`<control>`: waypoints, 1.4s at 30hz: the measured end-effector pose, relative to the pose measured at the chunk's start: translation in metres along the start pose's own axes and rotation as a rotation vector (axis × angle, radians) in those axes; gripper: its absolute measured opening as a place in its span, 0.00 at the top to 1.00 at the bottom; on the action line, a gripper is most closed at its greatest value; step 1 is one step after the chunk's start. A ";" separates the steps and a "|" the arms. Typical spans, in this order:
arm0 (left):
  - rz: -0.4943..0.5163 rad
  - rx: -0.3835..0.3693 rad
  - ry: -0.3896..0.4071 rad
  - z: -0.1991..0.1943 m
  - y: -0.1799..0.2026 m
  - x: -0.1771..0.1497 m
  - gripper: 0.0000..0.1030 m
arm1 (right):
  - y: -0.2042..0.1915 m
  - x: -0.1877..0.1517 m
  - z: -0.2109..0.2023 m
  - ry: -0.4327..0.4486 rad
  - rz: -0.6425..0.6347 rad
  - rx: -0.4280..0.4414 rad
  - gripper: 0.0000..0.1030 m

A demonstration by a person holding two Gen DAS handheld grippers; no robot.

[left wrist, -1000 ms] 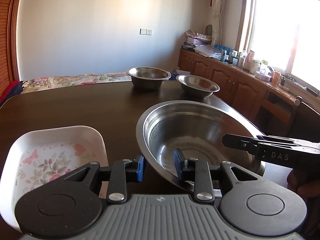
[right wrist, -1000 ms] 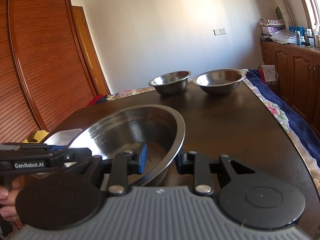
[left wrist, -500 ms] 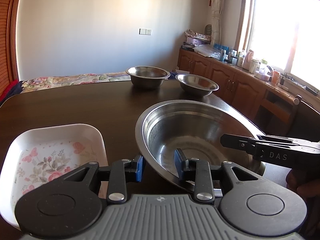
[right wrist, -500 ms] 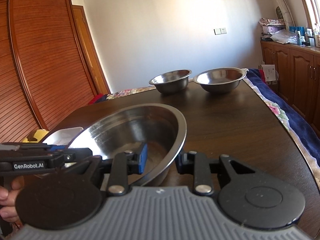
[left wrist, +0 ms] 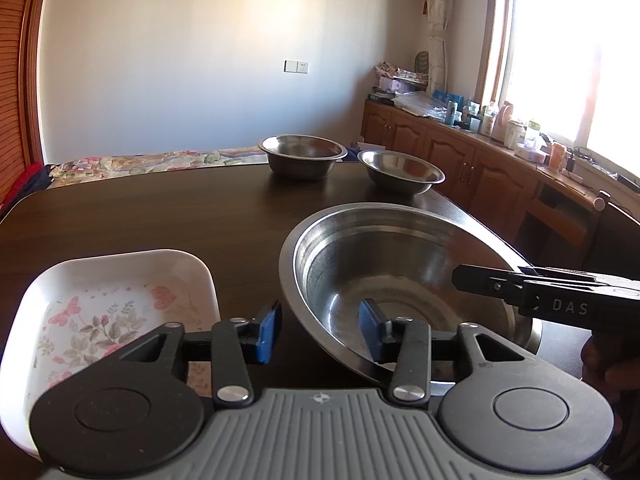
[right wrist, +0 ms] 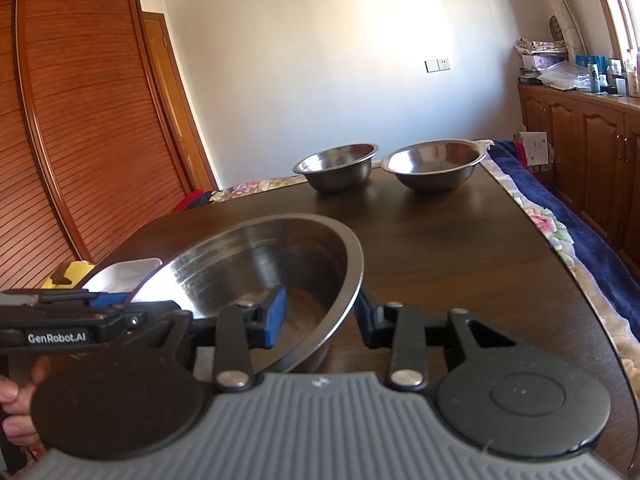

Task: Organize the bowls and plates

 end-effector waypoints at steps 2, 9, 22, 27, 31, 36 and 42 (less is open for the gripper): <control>0.000 0.003 0.003 -0.001 -0.001 0.001 0.50 | 0.001 0.002 -0.002 0.007 -0.001 -0.004 0.54; 0.004 0.018 0.020 -0.003 -0.002 0.005 0.37 | 0.006 0.013 -0.015 0.040 -0.012 -0.027 0.48; 0.007 0.043 0.054 -0.013 -0.007 0.011 0.20 | 0.009 0.031 -0.032 0.079 -0.062 -0.059 0.36; 0.019 0.047 0.079 -0.020 -0.009 0.025 0.20 | 0.010 0.047 -0.038 0.090 -0.109 -0.082 0.29; 0.024 0.055 0.097 -0.021 -0.012 0.036 0.18 | 0.015 0.059 -0.042 0.104 -0.128 -0.094 0.23; 0.030 0.050 0.101 -0.018 -0.014 0.047 0.15 | 0.021 0.071 -0.041 0.113 -0.146 -0.095 0.14; 0.078 0.056 0.101 -0.011 -0.012 0.067 0.14 | 0.023 0.089 -0.031 0.096 -0.218 -0.121 0.13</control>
Point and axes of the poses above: each gripper's, at about its wrist camera, not at the fingertips, and z roughly the way its jaws point, y to its right, x to its top, the point moved 8 cm from there along z, roughly the way its jaws point, and after that the axes turned 12 degrees about -y, right-handed, at the moved point
